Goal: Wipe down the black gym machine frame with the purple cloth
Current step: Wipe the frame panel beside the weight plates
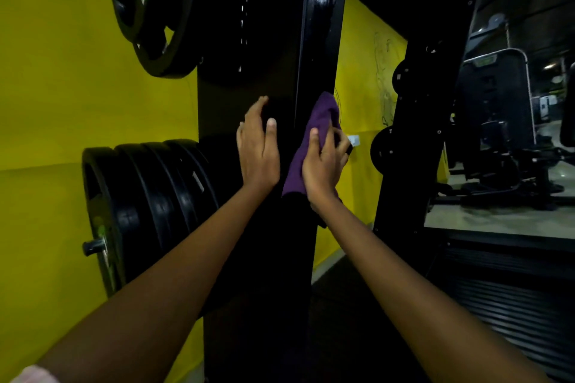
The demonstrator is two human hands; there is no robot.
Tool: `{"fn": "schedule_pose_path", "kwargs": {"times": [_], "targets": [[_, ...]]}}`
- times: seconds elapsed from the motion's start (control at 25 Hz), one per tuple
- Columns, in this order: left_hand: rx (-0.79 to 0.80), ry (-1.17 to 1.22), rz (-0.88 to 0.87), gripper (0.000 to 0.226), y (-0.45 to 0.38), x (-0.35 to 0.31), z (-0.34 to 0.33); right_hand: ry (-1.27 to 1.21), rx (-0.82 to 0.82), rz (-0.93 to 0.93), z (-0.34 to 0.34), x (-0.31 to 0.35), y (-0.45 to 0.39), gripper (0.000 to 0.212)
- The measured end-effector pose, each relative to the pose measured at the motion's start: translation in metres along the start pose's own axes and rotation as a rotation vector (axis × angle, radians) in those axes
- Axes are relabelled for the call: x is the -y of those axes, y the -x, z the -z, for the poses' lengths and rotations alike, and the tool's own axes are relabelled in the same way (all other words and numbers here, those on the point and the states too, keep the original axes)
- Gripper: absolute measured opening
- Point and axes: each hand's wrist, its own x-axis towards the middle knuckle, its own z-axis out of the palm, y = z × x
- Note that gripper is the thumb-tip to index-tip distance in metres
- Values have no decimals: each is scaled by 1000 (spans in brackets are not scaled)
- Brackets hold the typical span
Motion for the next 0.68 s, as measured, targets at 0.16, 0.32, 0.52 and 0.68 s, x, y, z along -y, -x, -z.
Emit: {"fn": "schedule_pose_path", "kwargs": {"times": [0.16, 0.32, 0.52, 0.68], "targets": [[-65, -10, 11, 90, 4, 9, -33, 29, 39, 320, 6, -21, 4, 45], [-70, -92, -19, 79, 3, 13, -36, -26, -5, 110, 5, -8, -44, 45], [-107, -401, -4, 71, 9, 9, -35, 32, -57, 567, 2, 1, -36, 48], [-128, -405, 24, 64, 14, 7, -37, -32, -42, 422, 3, -1, -66, 45]]}}
